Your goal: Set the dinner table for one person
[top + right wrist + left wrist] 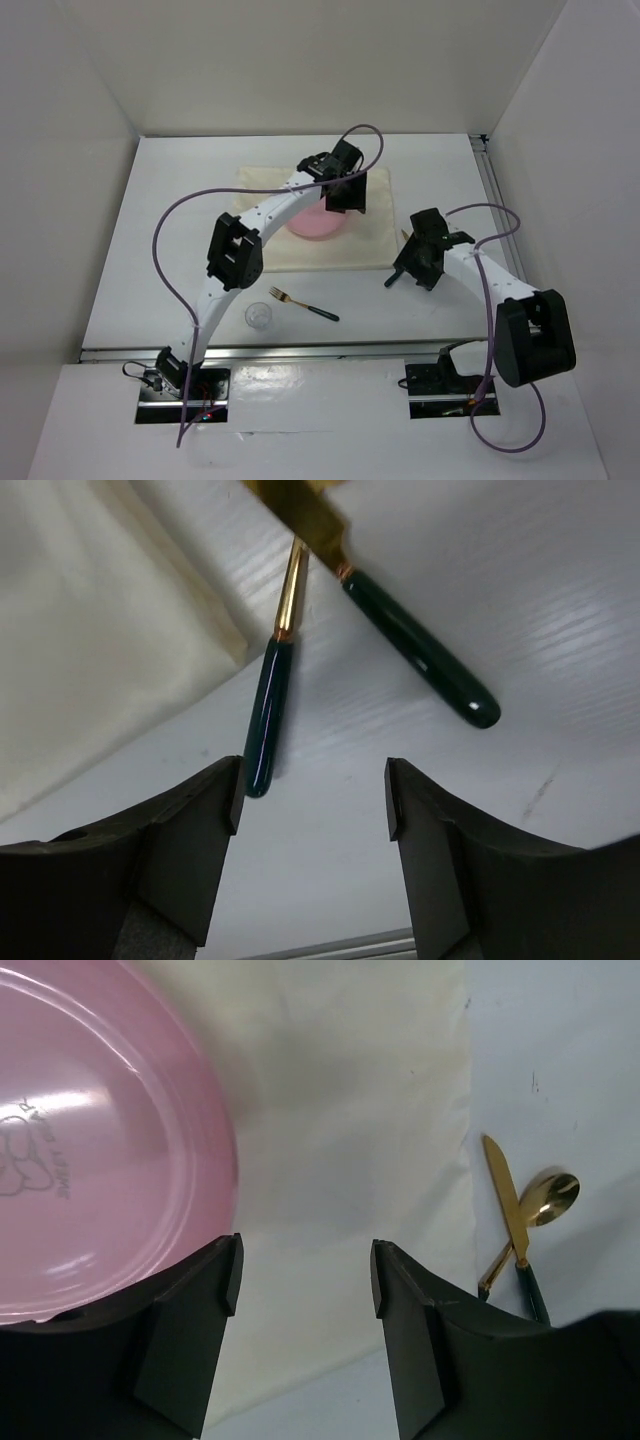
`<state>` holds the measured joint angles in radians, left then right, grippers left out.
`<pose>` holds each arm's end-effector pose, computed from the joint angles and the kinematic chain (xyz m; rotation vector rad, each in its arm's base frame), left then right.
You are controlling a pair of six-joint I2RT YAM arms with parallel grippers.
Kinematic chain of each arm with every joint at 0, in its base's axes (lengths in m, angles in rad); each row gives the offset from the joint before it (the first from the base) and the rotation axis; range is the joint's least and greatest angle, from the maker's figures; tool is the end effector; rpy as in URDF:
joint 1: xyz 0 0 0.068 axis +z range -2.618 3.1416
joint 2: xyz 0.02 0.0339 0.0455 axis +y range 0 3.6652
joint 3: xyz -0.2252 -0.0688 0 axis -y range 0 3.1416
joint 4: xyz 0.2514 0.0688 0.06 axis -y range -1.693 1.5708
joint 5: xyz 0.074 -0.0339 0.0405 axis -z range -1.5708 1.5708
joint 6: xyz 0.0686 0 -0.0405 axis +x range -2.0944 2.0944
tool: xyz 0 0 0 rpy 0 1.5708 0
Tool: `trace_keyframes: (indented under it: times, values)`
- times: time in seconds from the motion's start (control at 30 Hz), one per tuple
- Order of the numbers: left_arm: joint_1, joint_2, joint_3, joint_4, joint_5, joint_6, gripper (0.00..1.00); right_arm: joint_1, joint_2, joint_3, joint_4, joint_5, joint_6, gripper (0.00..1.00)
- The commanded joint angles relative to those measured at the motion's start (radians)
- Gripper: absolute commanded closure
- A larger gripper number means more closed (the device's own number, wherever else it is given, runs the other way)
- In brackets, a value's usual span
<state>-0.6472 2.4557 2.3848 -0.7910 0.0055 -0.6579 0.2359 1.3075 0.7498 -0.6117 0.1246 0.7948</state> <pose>0.4323 -0.3272 0.1899 -0.0109 2.5220 -0.5722 0.2567 0.0529 0.1180 0.7861 2.6138 0.1255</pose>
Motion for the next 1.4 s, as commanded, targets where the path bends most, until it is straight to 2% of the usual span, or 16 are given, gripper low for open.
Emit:
trace_keyframes:
  times: [0.0, 0.23, 0.4, 0.63, 0.87, 0.9, 1.0, 1.1, 1.27, 1.37]
  values:
    - [-0.008, -0.082, -0.065, 0.018, 0.015, 0.011, 0.29, -0.029, 0.030, 0.078, -0.029, 0.159, -0.028, 0.30]
    - [-0.037, -0.208, -0.122, -0.022, -0.010, 0.011, 0.29, -0.145, 0.119, 0.112, -0.005, 0.173, -0.117, 0.29]
    - [-0.046, -0.337, -0.235, -0.031, -0.028, 0.011, 0.29, -0.145, 0.176, 0.112, 0.056, 0.133, -0.216, 0.30]
    - [-0.046, -0.391, -0.265, -0.077, -0.076, 0.020, 0.29, -0.145, 0.164, 0.060, 0.139, 0.055, -0.275, 0.36]
    - [-0.046, -0.391, -0.277, -0.086, -0.085, 0.020, 0.31, -0.145, 0.246, 0.060, 0.167, 0.023, -0.275, 0.59]
    - [-0.046, -0.382, -0.266, -0.096, -0.085, 0.020, 0.31, -0.145, 0.246, 0.060, 0.176, 0.011, -0.285, 0.66]
    - [-0.046, -0.373, -0.257, -0.105, -0.096, 0.020, 0.31, -0.145, 0.236, 0.049, 0.198, 0.000, -0.286, 0.69]
    - [-0.046, -0.373, -0.248, -0.105, -0.096, 0.020, 0.32, -0.145, 0.236, 0.049, 0.198, 0.000, -0.296, 0.79]
    - [-0.046, -0.382, -0.230, -0.114, -0.096, 0.020, 0.32, -0.145, 0.158, 0.080, 0.153, 0.009, -0.322, 0.97]
    - [-0.046, -0.391, -0.230, -0.123, -0.107, 0.020, 0.32, -0.145, 0.077, 0.118, 0.106, 0.009, -0.344, 1.00]
